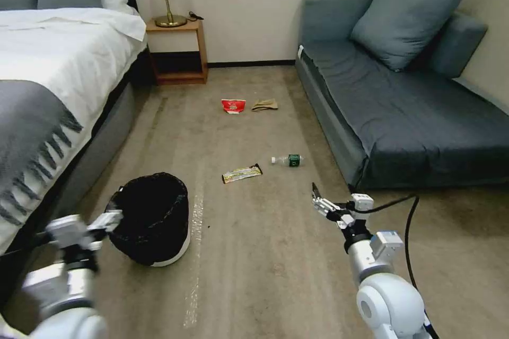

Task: Pick up the trash bin, then pick up the garbage on the floor and place it into the trash bin.

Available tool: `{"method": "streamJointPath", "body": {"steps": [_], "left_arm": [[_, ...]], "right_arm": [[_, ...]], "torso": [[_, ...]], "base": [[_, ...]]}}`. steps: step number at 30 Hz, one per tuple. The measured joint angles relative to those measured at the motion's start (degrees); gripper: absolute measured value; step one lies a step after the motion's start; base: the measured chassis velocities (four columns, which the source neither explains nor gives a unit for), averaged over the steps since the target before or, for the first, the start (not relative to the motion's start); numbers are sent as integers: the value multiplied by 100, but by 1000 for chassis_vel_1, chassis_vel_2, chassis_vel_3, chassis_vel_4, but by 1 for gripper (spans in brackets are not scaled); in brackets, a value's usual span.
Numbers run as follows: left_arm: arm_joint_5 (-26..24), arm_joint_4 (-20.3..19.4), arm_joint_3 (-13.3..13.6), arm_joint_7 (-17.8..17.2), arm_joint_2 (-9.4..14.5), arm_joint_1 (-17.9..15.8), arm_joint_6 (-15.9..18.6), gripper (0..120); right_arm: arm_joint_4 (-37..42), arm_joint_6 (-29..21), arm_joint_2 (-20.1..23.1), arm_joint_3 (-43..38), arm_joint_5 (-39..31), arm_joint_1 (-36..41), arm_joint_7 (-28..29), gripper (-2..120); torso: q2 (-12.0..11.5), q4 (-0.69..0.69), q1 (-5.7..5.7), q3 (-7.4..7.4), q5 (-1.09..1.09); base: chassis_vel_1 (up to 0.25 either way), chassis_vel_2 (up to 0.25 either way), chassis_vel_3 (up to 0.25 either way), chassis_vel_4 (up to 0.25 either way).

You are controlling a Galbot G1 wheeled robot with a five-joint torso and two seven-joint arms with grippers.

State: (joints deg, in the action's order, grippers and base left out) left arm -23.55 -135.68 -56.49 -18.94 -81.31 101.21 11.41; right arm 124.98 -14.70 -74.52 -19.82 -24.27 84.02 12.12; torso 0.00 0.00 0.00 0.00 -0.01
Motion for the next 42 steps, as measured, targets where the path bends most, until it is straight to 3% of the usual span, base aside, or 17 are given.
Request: {"method": "streamJointPath", "body": {"steps": [2, 3, 6, 9, 18, 22, 26, 27, 32, 33, 35, 37, 42], "left_arm": [[-409, -367, -433, -331, 82, 220, 198, 98], [-409, -367, -433, -331, 82, 220, 198, 98], [-866, -527, -929, -682, 292, 376, 287, 97], [-943, -435, -990, -729, 367, 378, 273, 97], [-999, -216, -997, -735, 501, 300, 266, 96], [-1446, -99, -1013, -791, 671, 168, 447, 96], [-2632, 254, -1038, -1052, 1011, -178, 941, 96], [-2632, 254, -1038, -1052, 1011, -178, 941, 96], [-4474, 1092, -1006, -1286, 1364, -1079, 1684, 94], [-4474, 1092, -1006, -1286, 1364, -1079, 1684, 94], [-5087, 1420, -928, -1419, 1395, -1498, 1952, 94], [-5367, 1737, -823, -1521, 1403, -1808, 2146, 93], [-5490, 2312, -609, -1746, 1364, -2224, 2524, 93]], "right_arm": [[183, -260, 198, 206, -421, -83, 212, 100], [183, -260, 198, 206, -421, -83, 212, 100], [422, -593, 454, 471, -974, -195, 491, 100], [500, -811, 683, 684, -1349, -331, 602, 100], [352, -837, 720, 792, -1412, -429, 593, 100], [348, -809, 692, 779, -1379, -409, 582, 100], [358, -714, 691, 644, -1318, -304, 548, 100], [358, -714, 691, 644, -1318, -304, 548, 100], [525, -624, 811, 152, -1286, -71, 453, 100], [525, -624, 811, 152, -1286, -71, 453, 100], [640, -615, 858, -135, -1271, 54, 413, 100], [732, -612, 896, -374, -1275, 184, 400, 100], [886, -606, 912, -783, -1330, 399, 394, 100]], "torso": [[0, 0, 0, 0, 0], [0, 0, 0, 0, 0], [0, -1, 0, 0, 7], [0, 0, 0, 0, -5], [0, 0, 0, 0, 0], [0, 0, 0, 0, 0], [0, 0, 0, 0, 1], [0, 0, 0, 0, 1], [0, 0, 0, 0, 0], [0, 0, 0, 0, 0], [0, -1, 0, 0, 0], [0, -2, 0, 0, 1], [0, -1, 0, 0, 2]], "base": [[0, 0, 0, 0], [0, 0, 0, 0], [0, 0, 0, 0], [0, 0, 0, 0], [0, 0, 0, 0], [0, 0, 0, 0], [0, 0, 0, 0], [0, 0, 0, 0], [0, 0, 0, 0], [0, 0, 0, 0], [0, 0, 0, 0], [0, 0, 0, 0], [0, 0, 0, 0]]}}
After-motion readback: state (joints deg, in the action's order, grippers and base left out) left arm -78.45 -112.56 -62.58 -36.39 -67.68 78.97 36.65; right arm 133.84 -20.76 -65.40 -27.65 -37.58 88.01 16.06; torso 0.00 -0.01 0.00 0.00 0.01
